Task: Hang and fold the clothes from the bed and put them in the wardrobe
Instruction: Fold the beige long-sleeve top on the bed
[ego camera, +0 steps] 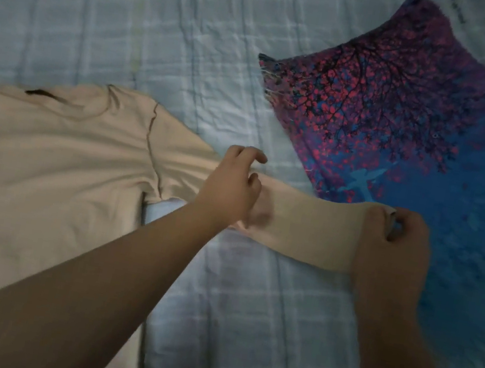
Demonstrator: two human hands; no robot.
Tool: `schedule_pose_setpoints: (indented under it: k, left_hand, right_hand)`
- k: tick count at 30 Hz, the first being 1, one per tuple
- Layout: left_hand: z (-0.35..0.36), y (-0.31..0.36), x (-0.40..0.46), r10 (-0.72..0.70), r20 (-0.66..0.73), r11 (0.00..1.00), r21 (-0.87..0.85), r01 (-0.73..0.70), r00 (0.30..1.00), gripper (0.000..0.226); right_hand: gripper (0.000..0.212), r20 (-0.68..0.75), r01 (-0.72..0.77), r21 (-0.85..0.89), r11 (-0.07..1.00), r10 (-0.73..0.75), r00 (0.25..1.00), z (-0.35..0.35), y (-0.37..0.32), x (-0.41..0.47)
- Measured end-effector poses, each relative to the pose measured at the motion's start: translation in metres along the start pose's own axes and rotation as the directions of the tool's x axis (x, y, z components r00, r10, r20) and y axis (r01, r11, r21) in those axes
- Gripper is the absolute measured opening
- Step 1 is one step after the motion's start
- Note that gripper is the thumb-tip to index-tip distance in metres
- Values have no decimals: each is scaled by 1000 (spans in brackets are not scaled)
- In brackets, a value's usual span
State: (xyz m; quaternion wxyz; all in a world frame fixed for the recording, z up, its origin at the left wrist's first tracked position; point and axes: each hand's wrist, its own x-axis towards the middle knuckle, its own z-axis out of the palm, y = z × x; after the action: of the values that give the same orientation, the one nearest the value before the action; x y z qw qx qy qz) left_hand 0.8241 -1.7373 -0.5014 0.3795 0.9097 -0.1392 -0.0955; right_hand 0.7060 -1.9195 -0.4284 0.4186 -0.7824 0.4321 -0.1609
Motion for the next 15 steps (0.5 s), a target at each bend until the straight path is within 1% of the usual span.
schedule_pose_setpoints:
  k: [2,4,7,9,11,13,15]
  left_hand:
    - [-39,-19,-9,-11,-63,1000,-27,9,998,34]
    - [-84,-48,-16,-67,-120,997,-46,62,991,34]
    - [-159,-99,-35,-148,-198,988,-75,135,969,34]
    - [-210,-134,-52,-192,-229,981,-81,178,954,35]
    - [-258,-167,-69,-221,-242,975,-84,206,945,35]
    - [-304,-200,-82,-233,-258,972,-81,219,938,34]
    - [-343,-232,-93,-262,-278,965,-89,247,924,34]
  right_hand:
    - [17,14,28,65,998,-29,999,24,-30,-20]
    - [20,27,85,101,991,-88,996,56,-60,-41]
    - [17,73,180,171,969,-194,978,107,-111,-80]
    - [15,112,238,206,949,-265,958,142,-148,-105]
    - [19,135,317,199,927,-347,928,181,-187,-130]
    - [23,176,348,215,912,-387,905,223,-224,-157]
    - [21,235,372,223,901,-420,877,265,-255,-191]
